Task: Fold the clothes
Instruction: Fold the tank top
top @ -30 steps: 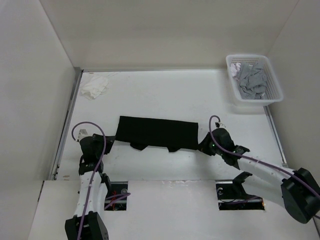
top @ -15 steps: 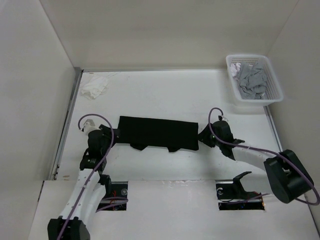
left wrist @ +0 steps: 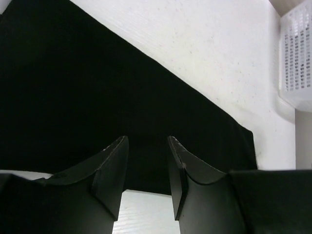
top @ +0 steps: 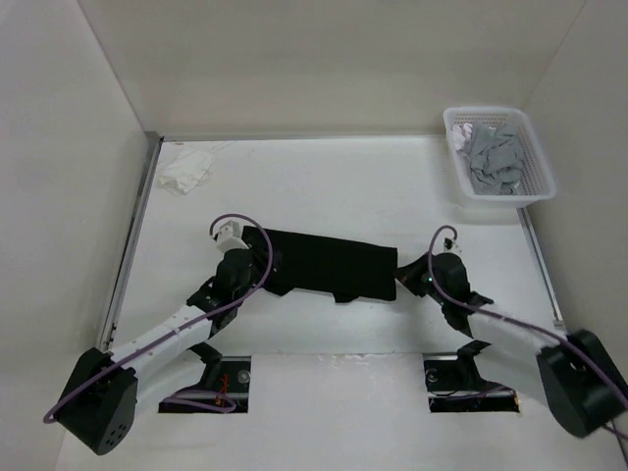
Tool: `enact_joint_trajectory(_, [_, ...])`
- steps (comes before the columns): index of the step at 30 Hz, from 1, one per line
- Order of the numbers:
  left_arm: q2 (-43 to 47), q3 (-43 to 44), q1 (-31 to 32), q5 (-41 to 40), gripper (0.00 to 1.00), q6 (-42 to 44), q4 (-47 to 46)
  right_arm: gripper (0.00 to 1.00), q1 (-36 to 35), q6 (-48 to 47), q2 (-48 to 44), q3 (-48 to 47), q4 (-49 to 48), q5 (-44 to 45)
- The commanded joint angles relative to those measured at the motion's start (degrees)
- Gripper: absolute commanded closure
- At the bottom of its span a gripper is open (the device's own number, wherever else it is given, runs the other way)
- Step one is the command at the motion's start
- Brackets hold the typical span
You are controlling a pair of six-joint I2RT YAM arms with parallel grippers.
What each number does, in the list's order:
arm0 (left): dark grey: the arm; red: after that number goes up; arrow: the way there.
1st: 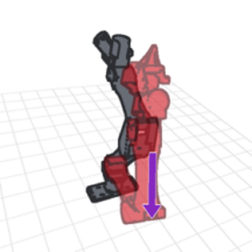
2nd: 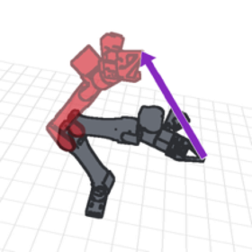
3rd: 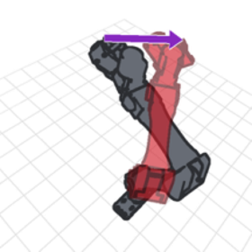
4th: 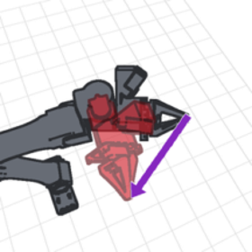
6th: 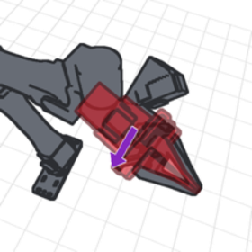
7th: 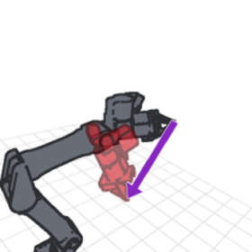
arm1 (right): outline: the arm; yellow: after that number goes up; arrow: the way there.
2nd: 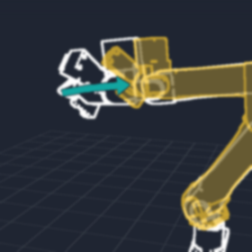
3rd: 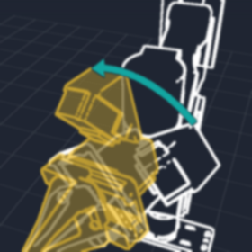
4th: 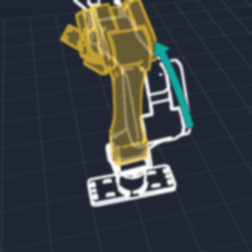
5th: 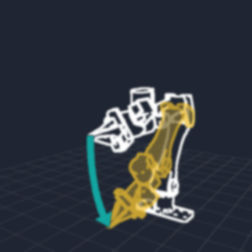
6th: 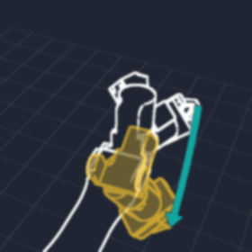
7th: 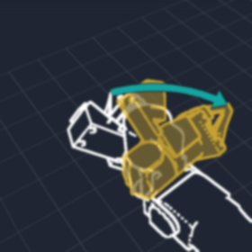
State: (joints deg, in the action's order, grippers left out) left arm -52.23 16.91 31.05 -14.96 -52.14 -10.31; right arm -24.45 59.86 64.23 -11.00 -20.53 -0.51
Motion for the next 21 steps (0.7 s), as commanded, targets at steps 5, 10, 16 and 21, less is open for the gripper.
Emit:
enact_joint_trajectory(5, [-0.9,0.8,3.4,-1.5,0.65,-2.1,-7.9,0.99,-3.3,-6.6,-26.7,-7.4,28.0,11.9])
enact_joint_trajectory(10, [2.8,0.5,2.7,-0.6,0.65,-2.3,-6.8,0.99,-10.7,-10.1,-20.6,-20.0,32.8,14.0])
enact_joint_trajectory(16, [8.5,2.2,1.1,1.2,0.64,-2.0,-1.7,0.99,-20.2,-13.3,-0.1,-40.0,33.0,16.7])
enact_joint_trajectory(21, [15.0,4.5,-0.9,3.7,0.64,-1.6,3.9,0.99,-23.9,-14.3,16.7,-55.1,33.7,15.8])
